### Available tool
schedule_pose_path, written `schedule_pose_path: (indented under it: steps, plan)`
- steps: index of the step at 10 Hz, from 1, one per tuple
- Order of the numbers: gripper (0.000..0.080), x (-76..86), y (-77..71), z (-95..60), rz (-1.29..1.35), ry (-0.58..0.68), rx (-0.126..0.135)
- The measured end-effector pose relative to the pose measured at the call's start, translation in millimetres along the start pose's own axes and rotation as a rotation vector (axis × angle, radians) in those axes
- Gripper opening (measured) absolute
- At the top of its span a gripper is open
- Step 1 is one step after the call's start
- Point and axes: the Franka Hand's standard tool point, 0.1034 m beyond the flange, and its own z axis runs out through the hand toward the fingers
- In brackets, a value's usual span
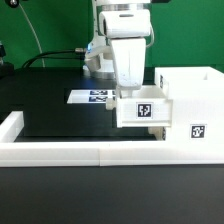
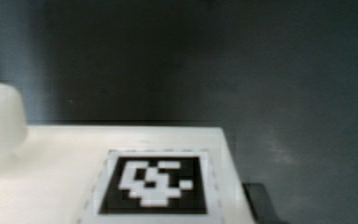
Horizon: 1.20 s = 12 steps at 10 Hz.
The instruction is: Assemble drawer
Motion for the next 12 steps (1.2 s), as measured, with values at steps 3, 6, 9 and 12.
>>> schedule_pose_path:
  steps: [3,6,9,12]
  plan:
    - [0.0044,-0.9,0.5,0.0,-0.006,-0.005,-0.005]
    - [0.0044,-6.3,0.1,-0.2,0.011,-0.003,-0.004]
    - [0.0044,-5.9,0.3,-0.2,-0.003,-0.006,-0.004]
    - [0.0044,-2.5,0.0,-0.1,-0.010,-0.007,-0.001]
